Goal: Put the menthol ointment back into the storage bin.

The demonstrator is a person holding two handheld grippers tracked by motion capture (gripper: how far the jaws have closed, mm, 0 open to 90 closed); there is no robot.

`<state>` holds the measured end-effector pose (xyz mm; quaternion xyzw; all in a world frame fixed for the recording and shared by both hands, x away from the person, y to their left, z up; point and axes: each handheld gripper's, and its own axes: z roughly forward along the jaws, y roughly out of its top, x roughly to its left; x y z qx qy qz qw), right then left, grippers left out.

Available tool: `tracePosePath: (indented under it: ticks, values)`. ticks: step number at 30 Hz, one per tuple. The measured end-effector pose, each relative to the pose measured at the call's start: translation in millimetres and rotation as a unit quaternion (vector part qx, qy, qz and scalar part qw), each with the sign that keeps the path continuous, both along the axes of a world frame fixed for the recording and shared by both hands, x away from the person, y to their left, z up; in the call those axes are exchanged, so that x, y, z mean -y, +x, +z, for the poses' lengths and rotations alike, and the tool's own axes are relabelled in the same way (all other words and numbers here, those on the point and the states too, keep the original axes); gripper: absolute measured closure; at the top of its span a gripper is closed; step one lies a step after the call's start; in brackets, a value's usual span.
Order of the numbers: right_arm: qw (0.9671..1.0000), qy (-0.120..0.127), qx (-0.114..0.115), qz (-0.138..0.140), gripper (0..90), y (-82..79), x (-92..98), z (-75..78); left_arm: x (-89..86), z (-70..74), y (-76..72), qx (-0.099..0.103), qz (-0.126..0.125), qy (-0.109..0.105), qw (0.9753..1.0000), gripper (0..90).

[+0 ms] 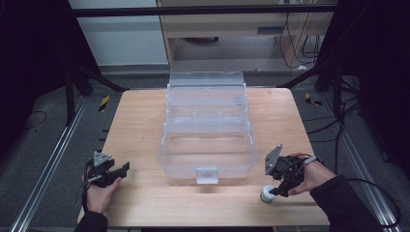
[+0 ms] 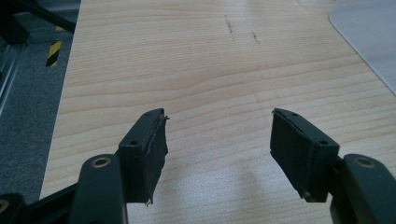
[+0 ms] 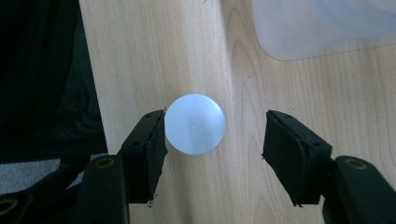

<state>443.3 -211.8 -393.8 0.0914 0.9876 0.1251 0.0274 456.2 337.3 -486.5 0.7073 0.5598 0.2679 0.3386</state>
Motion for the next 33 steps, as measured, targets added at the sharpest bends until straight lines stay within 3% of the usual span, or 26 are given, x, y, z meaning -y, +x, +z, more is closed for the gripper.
tracePosePath:
  ticks: [15,33]
  values:
    - [0.9987,-0.045,-0.011,0.021,40.4,-3.2,-13.4,-20.1,1.1,-0.1,0.8,-0.001,-0.002,0.002,1.0000,35.9]
    - [0.9969,-0.069,-0.025,0.031,48.8,-0.7,-22.9,-37.5,0.5,0.0,-0.1,0.000,-0.003,0.004,1.0000,36.5]
